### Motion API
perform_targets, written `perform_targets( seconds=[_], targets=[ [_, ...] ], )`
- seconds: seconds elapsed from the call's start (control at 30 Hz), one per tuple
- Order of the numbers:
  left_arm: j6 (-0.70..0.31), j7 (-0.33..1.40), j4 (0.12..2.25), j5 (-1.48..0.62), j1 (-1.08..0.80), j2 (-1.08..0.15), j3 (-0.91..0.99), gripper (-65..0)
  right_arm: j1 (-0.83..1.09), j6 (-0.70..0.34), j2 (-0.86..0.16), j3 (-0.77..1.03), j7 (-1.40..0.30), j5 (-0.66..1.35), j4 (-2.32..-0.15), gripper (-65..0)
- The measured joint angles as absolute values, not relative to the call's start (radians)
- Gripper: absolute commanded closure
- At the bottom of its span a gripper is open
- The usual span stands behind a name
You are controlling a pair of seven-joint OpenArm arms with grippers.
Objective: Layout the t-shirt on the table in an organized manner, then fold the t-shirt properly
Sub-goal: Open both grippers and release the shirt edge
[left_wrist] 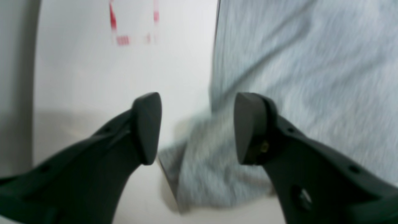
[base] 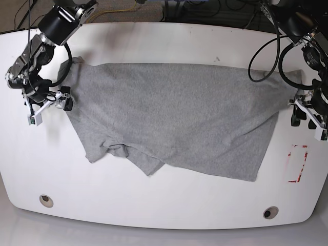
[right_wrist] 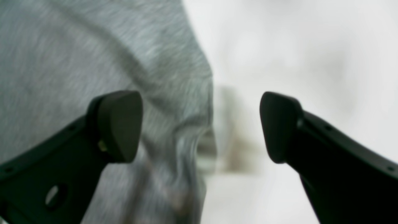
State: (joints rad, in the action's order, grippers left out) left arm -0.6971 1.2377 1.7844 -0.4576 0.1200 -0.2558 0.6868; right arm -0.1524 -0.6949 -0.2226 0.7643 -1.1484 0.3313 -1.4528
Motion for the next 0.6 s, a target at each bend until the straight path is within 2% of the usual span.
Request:
perform_targets(
  seconds=[0.33,0.6],
  targets=[
    [-0.697,1.24,1.784,-0.451,0.219,-0.256,0.629,-31.2,-0.226,-0.697,-0.269,0.761,-1.034,0.288,-1.194,-55.5],
    [-0.696,1.238,1.784,-0.45,0.288,-0.258,0.61,-31.2,-0.233,-0.699,-0.272,0.766,-0.986,0.3,-1.144,-55.3]
  ],
)
